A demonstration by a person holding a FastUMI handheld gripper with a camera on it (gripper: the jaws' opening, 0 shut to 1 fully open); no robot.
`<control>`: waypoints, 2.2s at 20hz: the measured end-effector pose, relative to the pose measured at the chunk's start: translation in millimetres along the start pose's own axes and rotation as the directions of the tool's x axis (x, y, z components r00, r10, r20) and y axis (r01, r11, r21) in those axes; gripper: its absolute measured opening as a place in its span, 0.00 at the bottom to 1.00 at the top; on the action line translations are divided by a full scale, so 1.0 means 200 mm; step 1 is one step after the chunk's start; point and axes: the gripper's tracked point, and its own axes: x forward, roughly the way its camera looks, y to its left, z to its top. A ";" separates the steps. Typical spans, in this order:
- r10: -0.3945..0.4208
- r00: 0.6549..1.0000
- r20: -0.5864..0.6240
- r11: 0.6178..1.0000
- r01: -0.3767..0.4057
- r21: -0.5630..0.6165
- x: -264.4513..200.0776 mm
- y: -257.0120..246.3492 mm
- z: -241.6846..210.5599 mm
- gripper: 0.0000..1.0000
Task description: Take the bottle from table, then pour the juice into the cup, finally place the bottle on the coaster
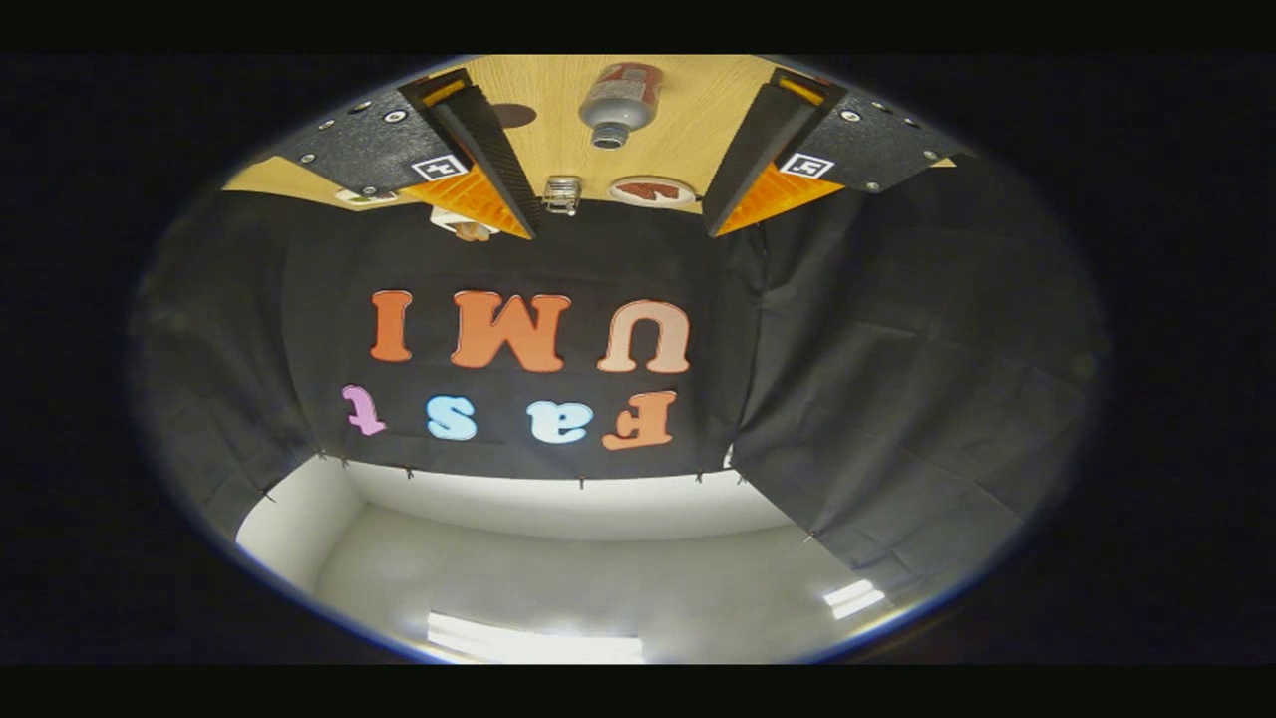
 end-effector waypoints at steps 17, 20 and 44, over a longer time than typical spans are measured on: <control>-0.058 0.980 -0.191 0.996 0.069 0.052 0.00 -0.03 -0.66 0.98; -0.045 0.975 -0.219 0.995 0.064 0.083 0.01 -0.02 -0.75 0.98; 0.010 0.945 -0.328 0.989 0.039 0.144 0.06 0.01 -0.96 0.76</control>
